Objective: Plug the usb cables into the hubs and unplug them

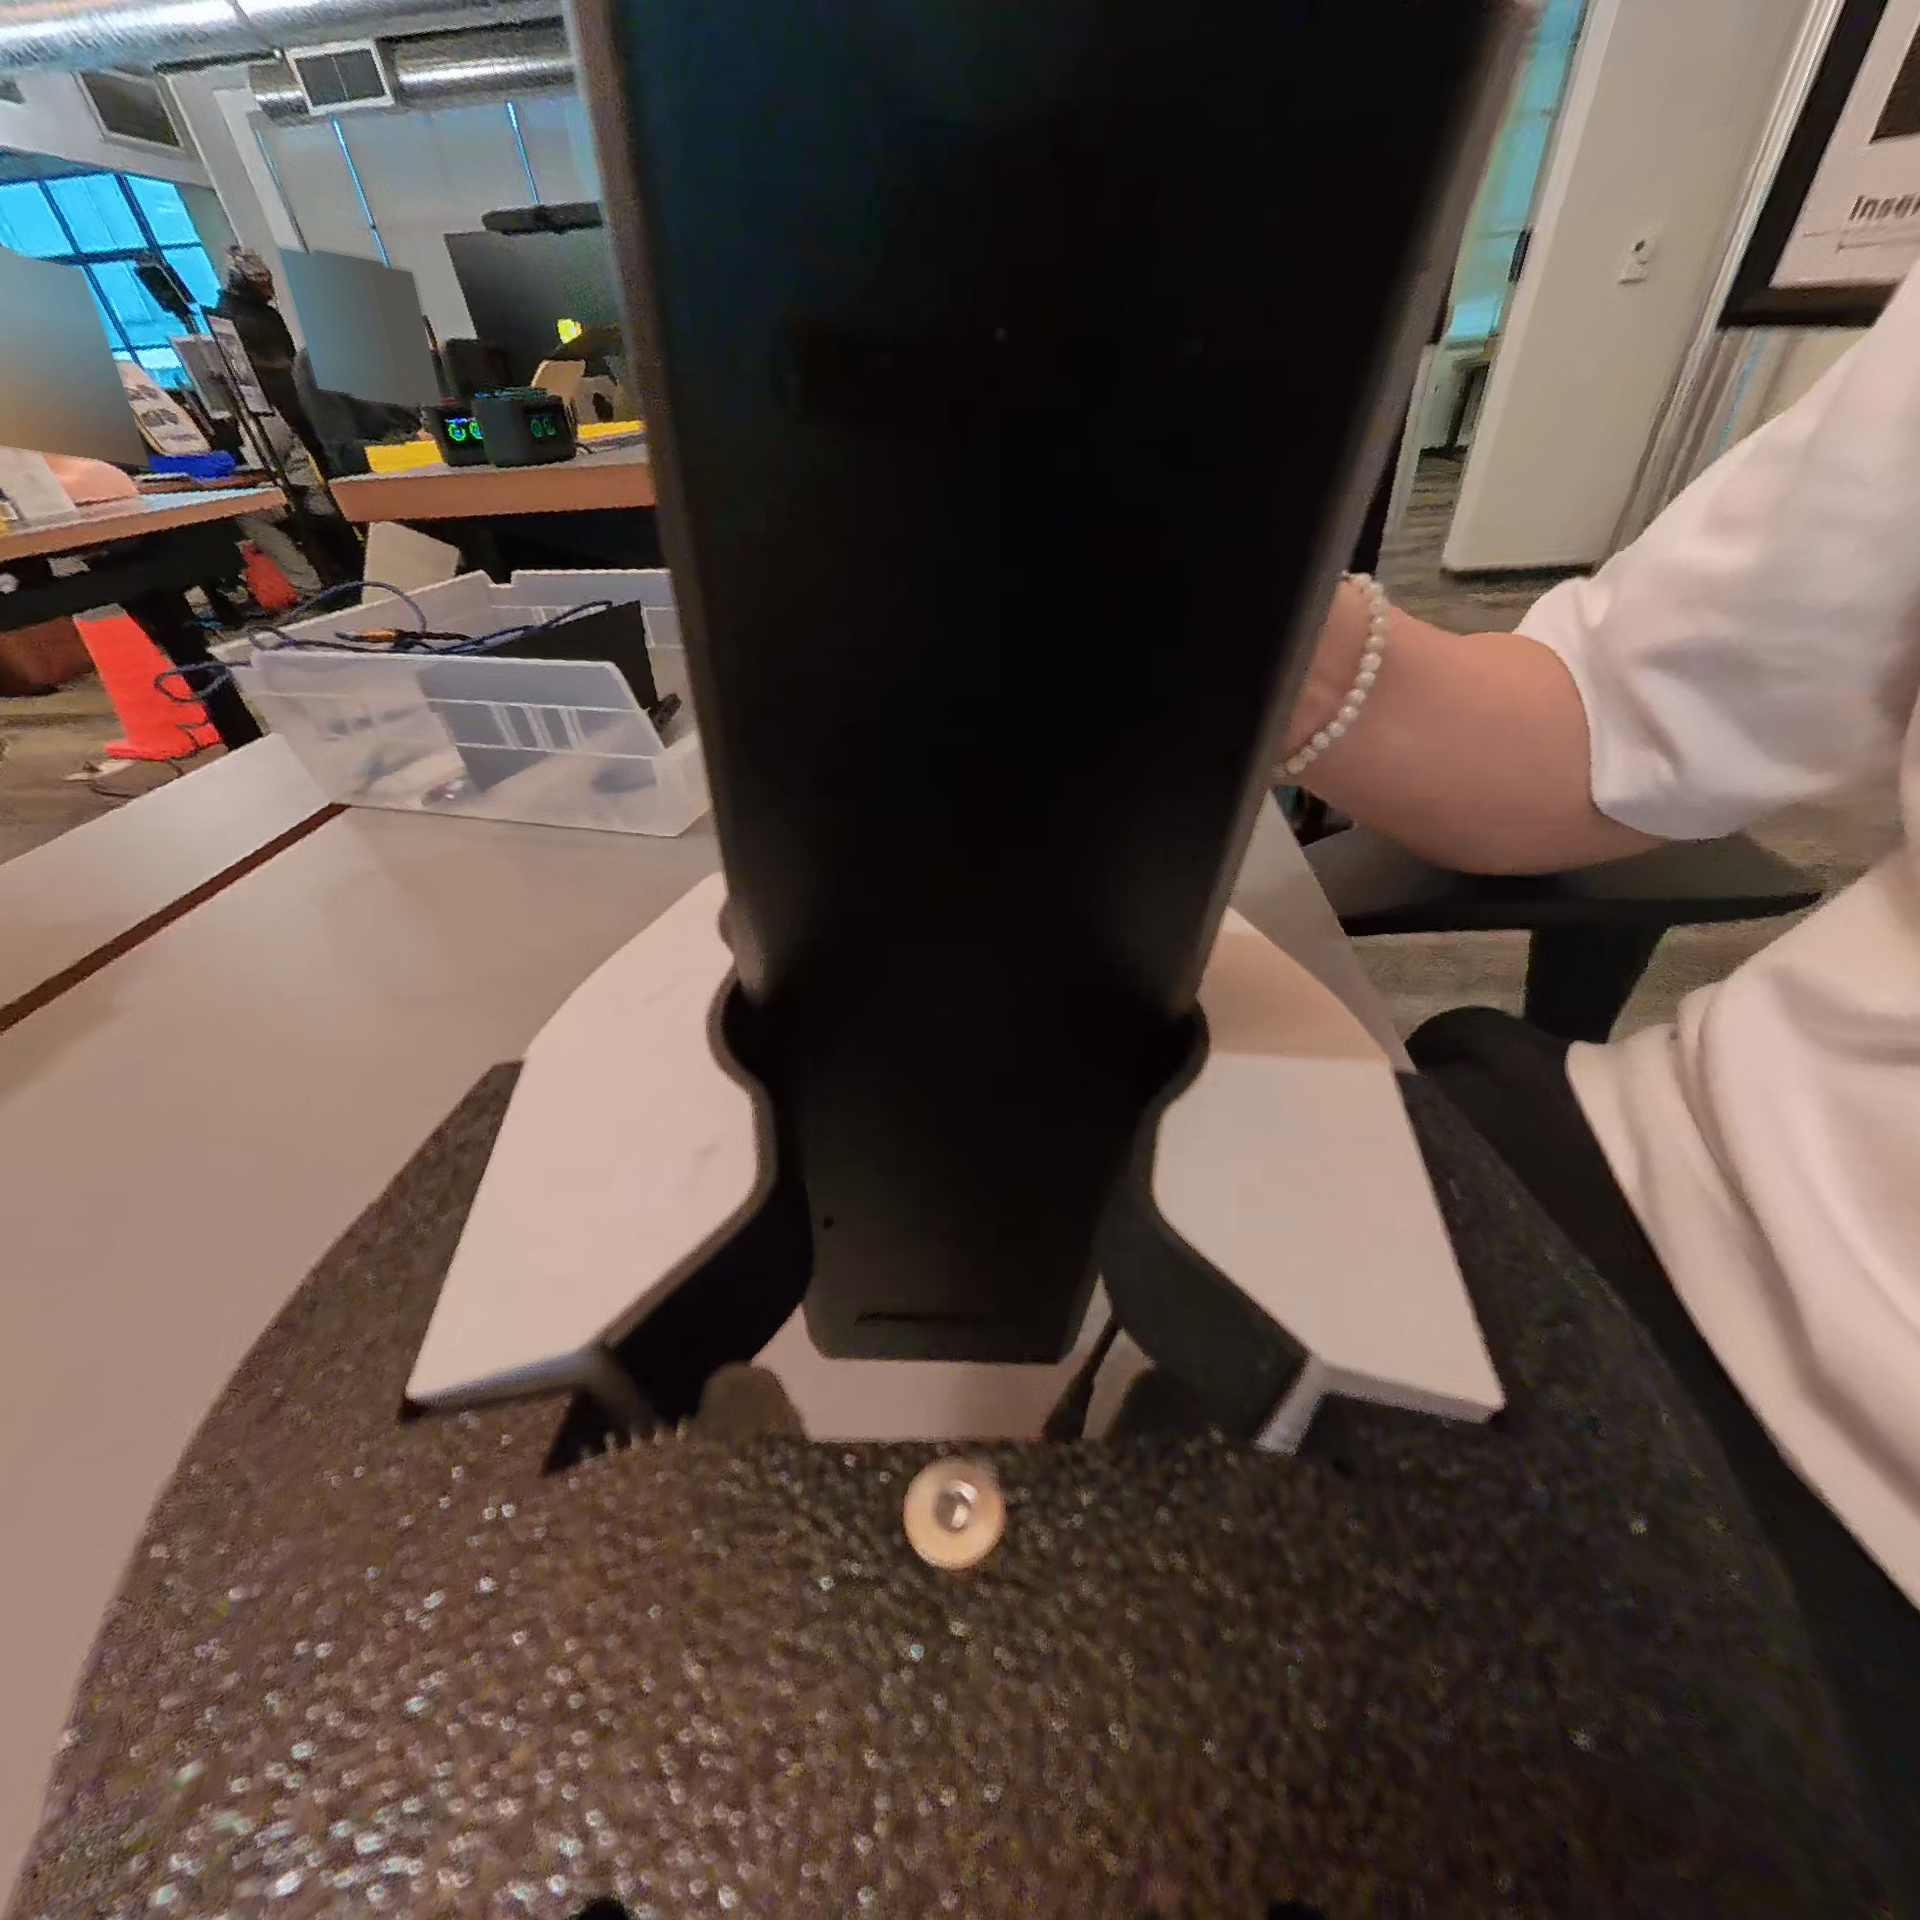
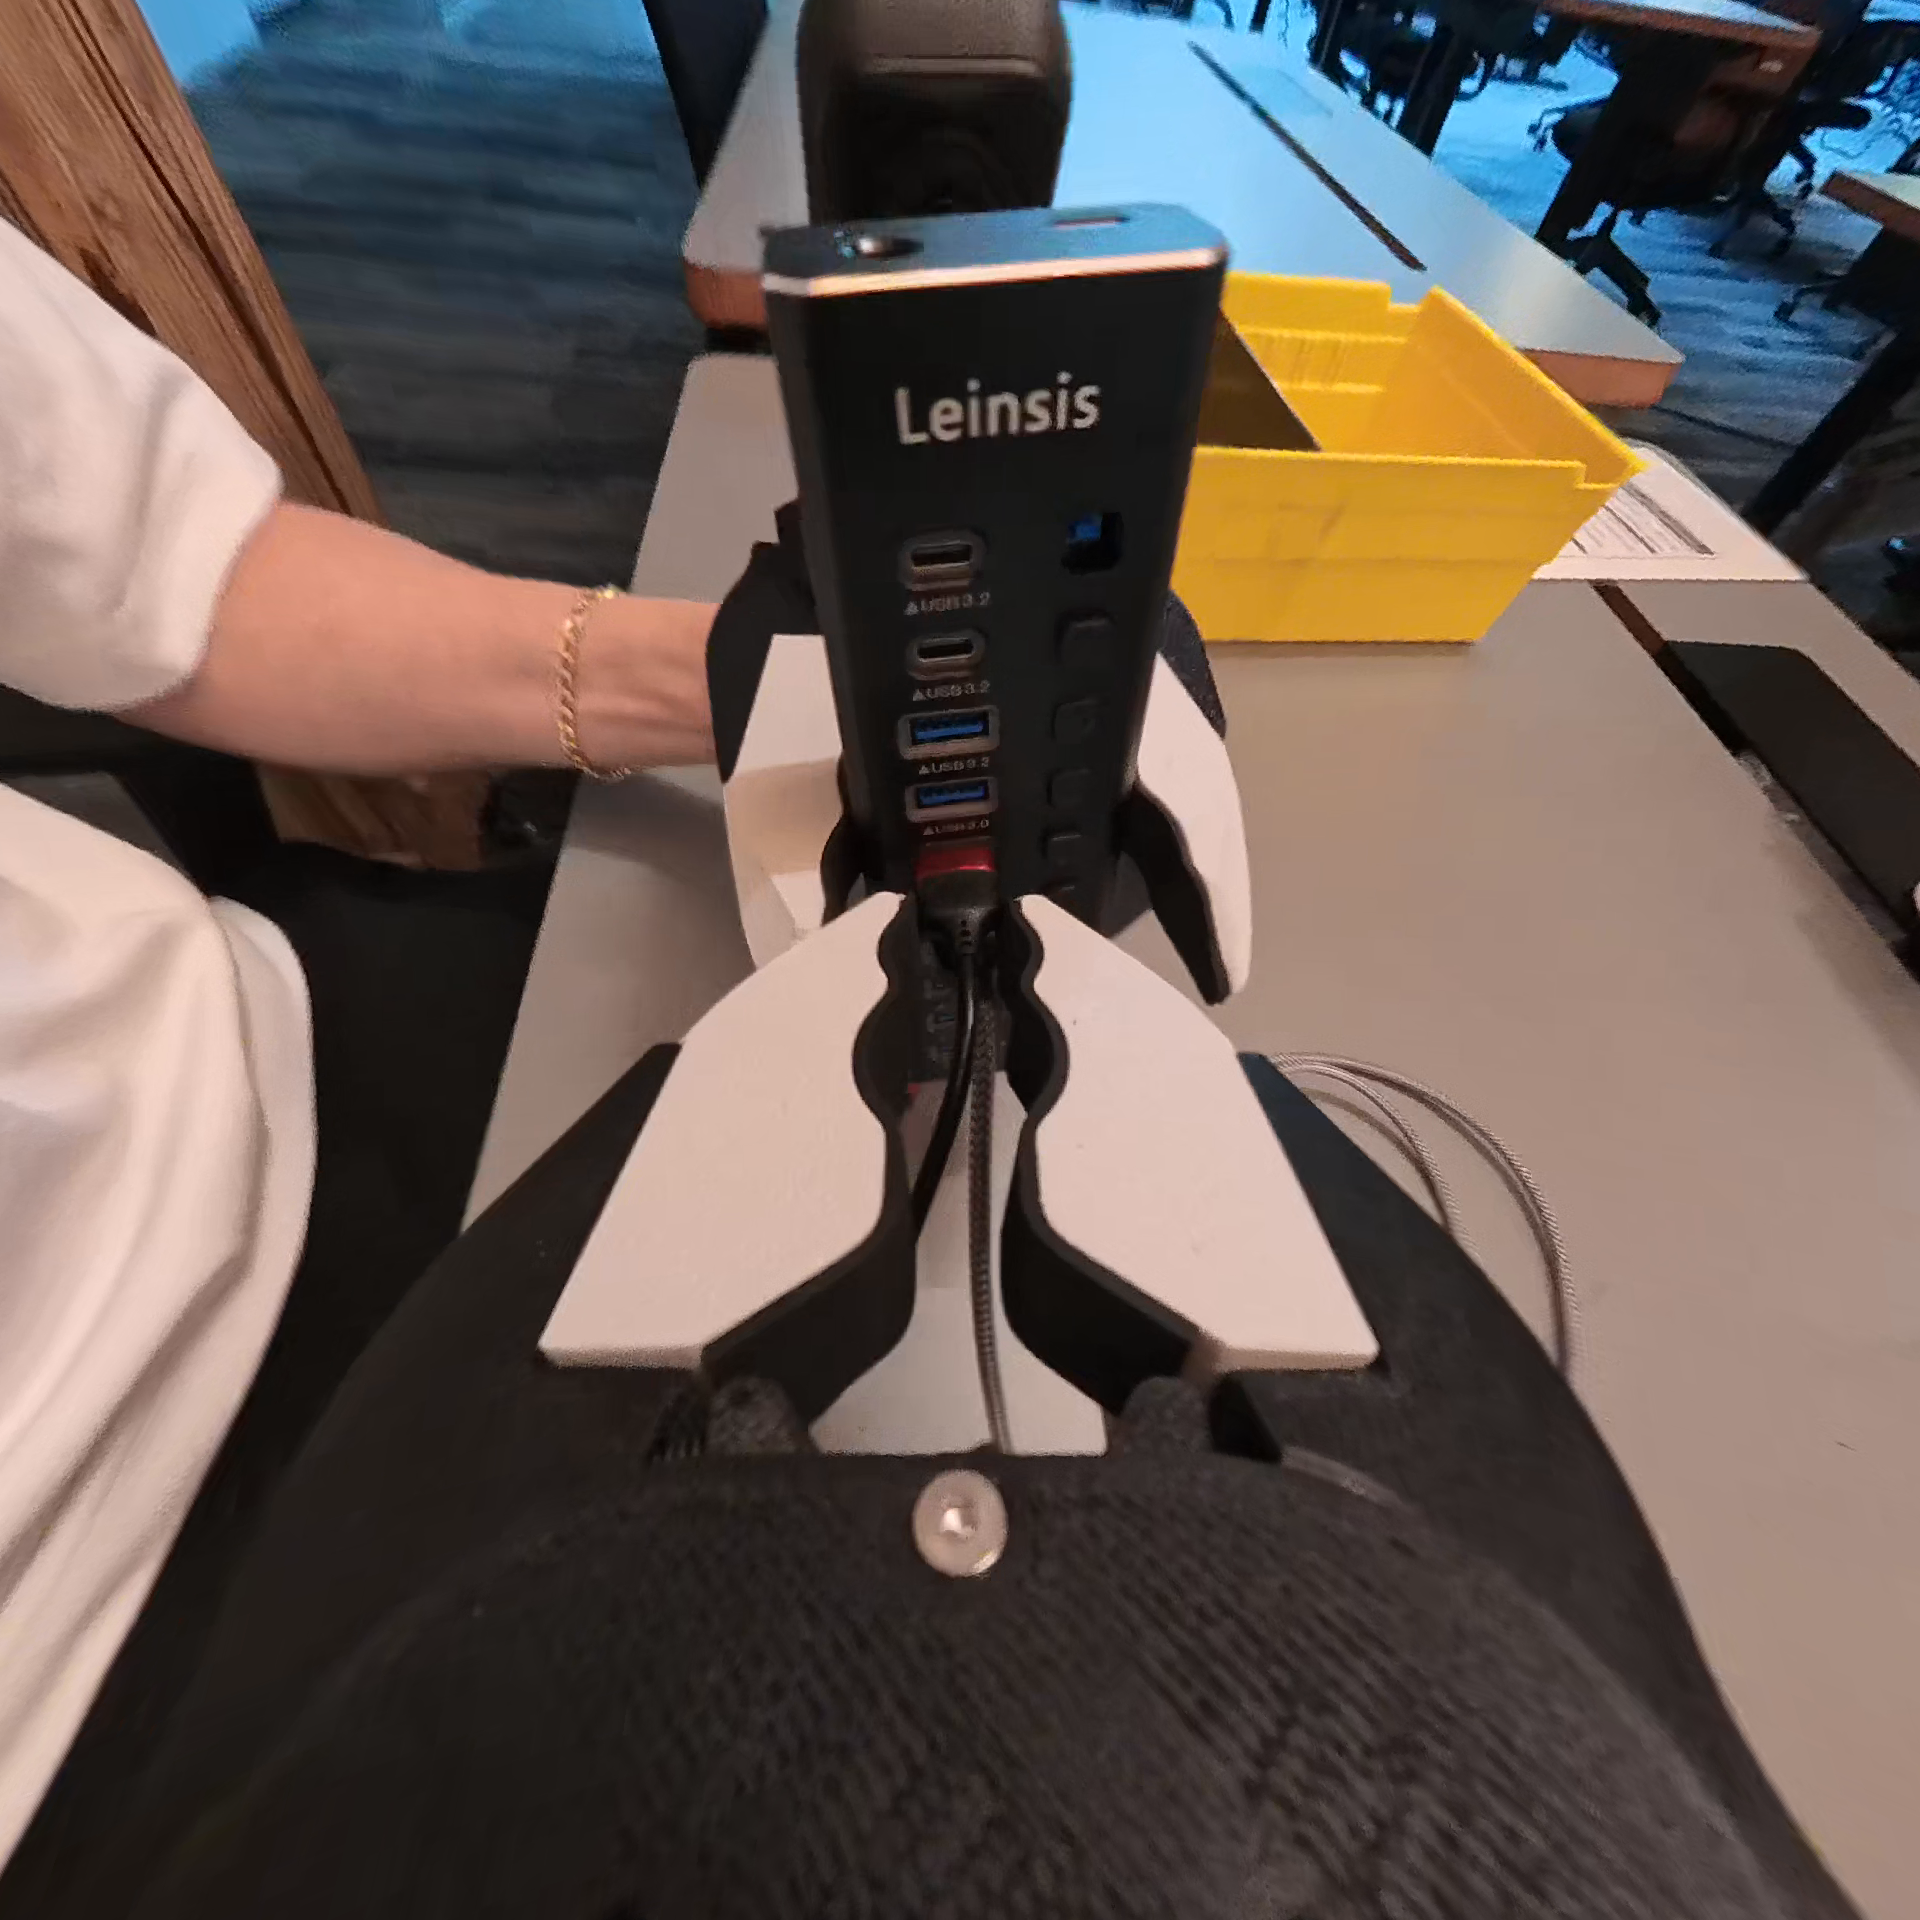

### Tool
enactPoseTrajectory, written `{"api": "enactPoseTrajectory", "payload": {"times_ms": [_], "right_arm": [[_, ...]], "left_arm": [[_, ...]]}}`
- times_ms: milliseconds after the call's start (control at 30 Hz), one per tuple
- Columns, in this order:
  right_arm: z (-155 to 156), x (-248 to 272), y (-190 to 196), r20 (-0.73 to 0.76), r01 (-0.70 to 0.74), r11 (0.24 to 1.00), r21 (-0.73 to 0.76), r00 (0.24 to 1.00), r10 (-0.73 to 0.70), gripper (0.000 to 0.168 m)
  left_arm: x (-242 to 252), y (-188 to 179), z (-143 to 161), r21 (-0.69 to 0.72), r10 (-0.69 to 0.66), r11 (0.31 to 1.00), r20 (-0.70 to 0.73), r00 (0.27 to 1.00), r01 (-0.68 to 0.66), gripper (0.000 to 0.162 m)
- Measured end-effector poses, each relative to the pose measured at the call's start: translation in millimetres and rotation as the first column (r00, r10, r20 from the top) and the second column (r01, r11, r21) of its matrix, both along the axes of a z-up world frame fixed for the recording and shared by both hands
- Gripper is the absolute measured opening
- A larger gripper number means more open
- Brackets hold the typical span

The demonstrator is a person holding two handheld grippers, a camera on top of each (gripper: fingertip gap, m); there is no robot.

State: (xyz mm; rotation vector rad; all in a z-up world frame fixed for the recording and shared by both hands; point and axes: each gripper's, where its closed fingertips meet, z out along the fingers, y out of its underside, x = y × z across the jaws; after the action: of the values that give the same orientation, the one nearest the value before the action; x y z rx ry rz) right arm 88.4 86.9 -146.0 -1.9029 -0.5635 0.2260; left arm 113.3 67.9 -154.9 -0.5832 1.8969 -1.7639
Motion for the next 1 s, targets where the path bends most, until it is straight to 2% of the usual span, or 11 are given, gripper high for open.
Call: {"api": "enactPoseTrajectory", "payload": {"times_ms": [33, 100, 167, 300, 567, 600, 633, 733, 867, 1000], "right_arm": [[1.3, 1.2, 0.4, 0.019, 0.010, 1.000, 0.009, 1.000, -0.010, 0.016], [6.0, 2.6, 1.4, -0.011, 0.027, 0.999, 0.023, 1.000, -0.027, 0.016], [0.7, 3.1, 1.1, 0.008, 0.024, 1.000, 0.001, 1.000, -0.024, 0.016], [-4.3, 2.7, -7.1, 0.047, 0.018, 0.997, -0.073, 0.999, -0.014, 0.015], [-0.1, 4.3, -9.1, 0.019, 0.060, 0.993, -0.106, 0.998, -0.058, 0.015], [-1.8, 9.3, -11.8, 0.028, 0.074, 0.990, -0.121, 0.997, -0.071, 0.005], [1.0, 9.5, -11.5, 0.005, 0.075, 0.991, -0.112, 0.997, -0.075, 0.004], [1.2, 9.3, -9.3, 0.075, 0.082, 0.991, -0.104, 0.994, -0.075, 0.004], [0.8, 7.8, -14.8, 0.019, 0.047, 0.991, -0.126, 0.999, -0.044, 0.004], [-1.0, 7.3, -17.4, 0.027, 0.052, 0.988, -0.148, 0.998, -0.049, 0.004]], "left_arm": [[1.0, -0.5, -0.1, -0.027, -0.005, 1.000, -0.011, 1.000, 0.005, 0.072], [2.4, -0.7, 3.1, -0.069, -0.008, 0.998, -0.018, 1.000, 0.007, 0.073], [3.1, 0.8, -0.9, -0.023, 0.009, 1.000, -0.008, 1.000, -0.009, 0.073], [0.9, -6.6, -4.5, -0.036, -0.032, 0.999, -0.023, 0.999, 0.031, 0.073], [0.7, -5.4, 1.8, -0.040, -0.021, 0.999, -0.010, 1.000, 0.020, 0.073], [1.0, -2.0, 2.0, -0.051, -0.013, 0.999, -0.009, 1.000, 0.012, 0.072], [0.6, 0.1, 2.2, -0.062, -0.017, 0.998, -0.015, 1.000, 0.016, 0.073], [-0.2, 1.9, 3.3, -0.052, -0.022, 0.998, -0.004, 1.000, 0.022, 0.072], [-0.8, -2.3, 3.1, -0.037, -0.027, 0.999, 0.004, 1.000, 0.027, 0.073], [-2.0, -4.6, 0.5, -0.027, -0.040, 0.999, -0.003, 0.999, 0.040, 0.072]]}}
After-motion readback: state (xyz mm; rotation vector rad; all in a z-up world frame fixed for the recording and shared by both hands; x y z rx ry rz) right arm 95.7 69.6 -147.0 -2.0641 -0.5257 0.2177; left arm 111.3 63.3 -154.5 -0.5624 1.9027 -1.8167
